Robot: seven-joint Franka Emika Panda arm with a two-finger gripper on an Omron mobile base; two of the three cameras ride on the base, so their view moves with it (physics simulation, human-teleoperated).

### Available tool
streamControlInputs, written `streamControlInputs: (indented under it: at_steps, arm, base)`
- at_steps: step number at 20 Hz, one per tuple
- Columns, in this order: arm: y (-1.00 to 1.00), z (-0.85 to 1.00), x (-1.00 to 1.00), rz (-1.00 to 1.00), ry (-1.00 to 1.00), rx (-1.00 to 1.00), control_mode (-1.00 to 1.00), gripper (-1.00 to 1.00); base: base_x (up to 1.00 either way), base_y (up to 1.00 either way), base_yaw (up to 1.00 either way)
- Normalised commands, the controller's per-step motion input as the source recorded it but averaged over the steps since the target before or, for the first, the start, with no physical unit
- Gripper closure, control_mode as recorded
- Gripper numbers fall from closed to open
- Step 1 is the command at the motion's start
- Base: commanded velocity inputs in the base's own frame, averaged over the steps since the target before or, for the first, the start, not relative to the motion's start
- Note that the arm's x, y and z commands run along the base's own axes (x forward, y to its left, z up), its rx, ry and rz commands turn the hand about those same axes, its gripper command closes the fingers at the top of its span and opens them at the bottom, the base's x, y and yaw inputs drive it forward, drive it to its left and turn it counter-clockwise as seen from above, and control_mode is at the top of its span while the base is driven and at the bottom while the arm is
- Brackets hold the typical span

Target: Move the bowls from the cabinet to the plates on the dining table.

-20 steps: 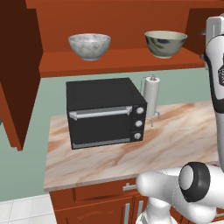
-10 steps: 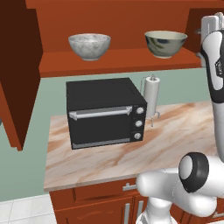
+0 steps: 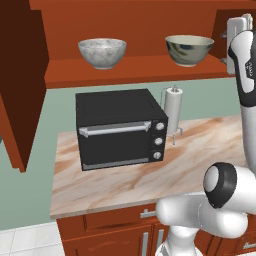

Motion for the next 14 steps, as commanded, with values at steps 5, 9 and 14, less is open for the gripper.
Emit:
streamControlInputs:
  at_steps: [5,9,14]
  arm:
    - [-0.05,0.03,0.16,0.02,0.0,-0.01,-1.0,-1.0]
    - [0.0,0.01,0.09,0.02,0.0,-0.03,-1.0,-1.0]
    - [0.0,0.0,0.11,0.01,0.0,-0.05,-1.0,-1.0]
  base:
    - [0.0,0.0,0.0]
    - [0.0,0.0,0.0]
    - [0.0,0.0,0.0]
